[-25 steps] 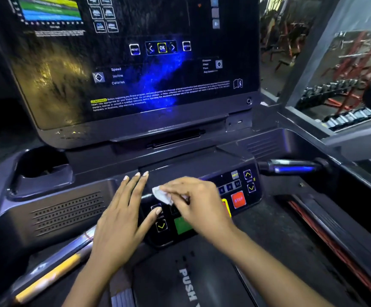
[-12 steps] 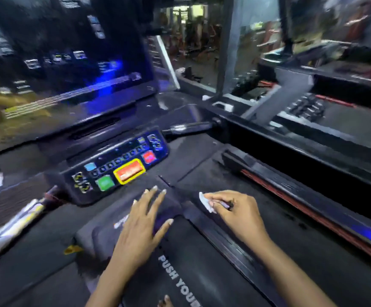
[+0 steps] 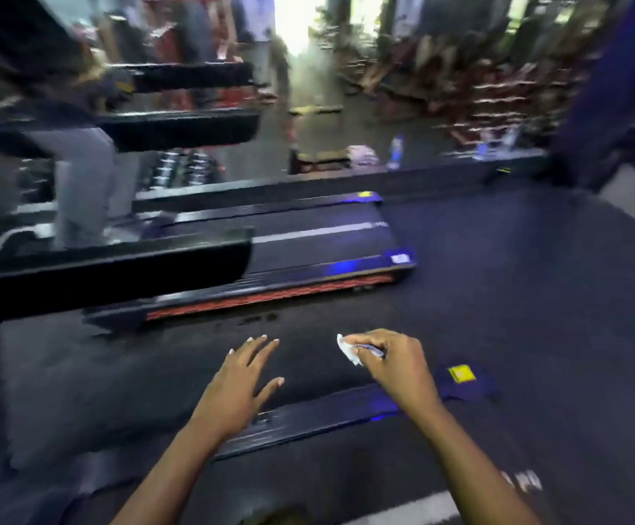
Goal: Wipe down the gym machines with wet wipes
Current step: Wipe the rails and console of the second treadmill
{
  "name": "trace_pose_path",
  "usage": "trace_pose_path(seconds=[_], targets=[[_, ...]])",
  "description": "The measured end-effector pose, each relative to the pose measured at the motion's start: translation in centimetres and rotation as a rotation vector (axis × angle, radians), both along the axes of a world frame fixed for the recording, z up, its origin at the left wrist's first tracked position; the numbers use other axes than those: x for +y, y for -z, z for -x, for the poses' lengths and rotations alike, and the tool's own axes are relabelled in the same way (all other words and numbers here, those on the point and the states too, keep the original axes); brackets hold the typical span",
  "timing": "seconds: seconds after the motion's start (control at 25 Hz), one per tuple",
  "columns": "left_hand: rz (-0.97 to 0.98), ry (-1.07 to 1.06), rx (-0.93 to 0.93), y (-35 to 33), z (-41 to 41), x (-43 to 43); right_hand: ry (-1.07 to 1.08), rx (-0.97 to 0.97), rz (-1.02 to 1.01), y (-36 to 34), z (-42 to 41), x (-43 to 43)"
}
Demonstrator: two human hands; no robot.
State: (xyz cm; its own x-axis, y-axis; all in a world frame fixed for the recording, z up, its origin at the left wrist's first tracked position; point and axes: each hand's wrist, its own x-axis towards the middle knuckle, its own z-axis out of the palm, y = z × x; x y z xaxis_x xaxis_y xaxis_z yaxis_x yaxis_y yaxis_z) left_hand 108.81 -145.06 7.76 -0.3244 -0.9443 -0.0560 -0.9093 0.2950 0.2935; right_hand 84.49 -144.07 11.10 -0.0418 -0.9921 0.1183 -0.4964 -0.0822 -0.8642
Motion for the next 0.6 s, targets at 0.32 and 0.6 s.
trace_pose_path(seconds=[0.32,0.6], targets=[[-0.056,0.544,0.011,1.4,21.3,-10.1,0.572,0.152,-0.101,2.0,18.2,3.4],[-0.125,0.893,-0.017,2.8,42.2,-16.4,0.92,0.247,-0.311,1.3,32.3,4.0]])
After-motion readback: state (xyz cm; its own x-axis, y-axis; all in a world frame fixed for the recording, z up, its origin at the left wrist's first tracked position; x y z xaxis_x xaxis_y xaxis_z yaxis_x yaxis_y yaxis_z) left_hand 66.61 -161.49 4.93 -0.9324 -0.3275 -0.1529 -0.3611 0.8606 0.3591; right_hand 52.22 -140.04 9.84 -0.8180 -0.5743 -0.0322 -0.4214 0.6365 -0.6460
